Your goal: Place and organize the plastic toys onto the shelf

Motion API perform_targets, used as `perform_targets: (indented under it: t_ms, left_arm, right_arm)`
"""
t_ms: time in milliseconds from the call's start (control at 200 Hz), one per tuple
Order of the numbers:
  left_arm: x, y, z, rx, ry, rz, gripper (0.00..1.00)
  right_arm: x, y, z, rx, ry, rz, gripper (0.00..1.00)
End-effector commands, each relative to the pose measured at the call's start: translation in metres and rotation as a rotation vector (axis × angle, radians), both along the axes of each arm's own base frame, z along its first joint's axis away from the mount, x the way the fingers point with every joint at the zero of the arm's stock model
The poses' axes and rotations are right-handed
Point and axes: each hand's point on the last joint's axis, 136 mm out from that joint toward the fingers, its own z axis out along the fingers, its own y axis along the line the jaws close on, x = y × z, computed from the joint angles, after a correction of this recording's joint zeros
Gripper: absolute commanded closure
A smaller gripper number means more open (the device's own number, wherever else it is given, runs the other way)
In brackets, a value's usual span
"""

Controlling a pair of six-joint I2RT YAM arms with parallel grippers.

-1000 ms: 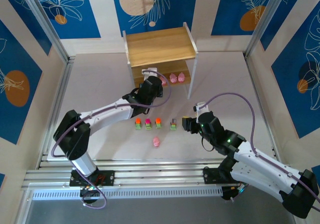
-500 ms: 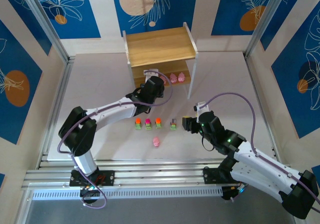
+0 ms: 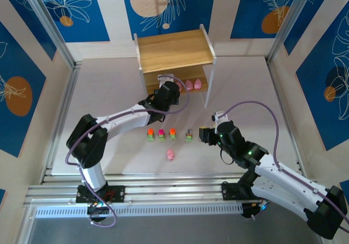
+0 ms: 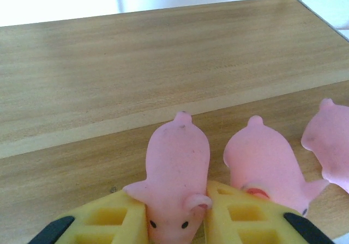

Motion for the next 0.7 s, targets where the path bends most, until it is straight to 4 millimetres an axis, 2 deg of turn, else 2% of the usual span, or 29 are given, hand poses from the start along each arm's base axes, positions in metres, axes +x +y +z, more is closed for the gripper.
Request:
perform_targets:
  t_ms: [0,280,695]
  left_arm:
    - [0.011,0.001,0.007,0.001,-0.023,0.015,0.72]
    - [0.011,0.004,0.005,0.005,-0.019,0.018,0.66]
    - [-0.003,0.004,0.012,0.013,-0.039,-0.005,0.55]
  right_arm:
    - [-0.001,0.002,-0.001,0.022,0.006,0.006,0.35]
    - [-0.001,0.002,-0.002,0.023,0.01,0.007,0.35]
    - [0.0,0.004,-0.002,0.024,0.015,0.012,0.35]
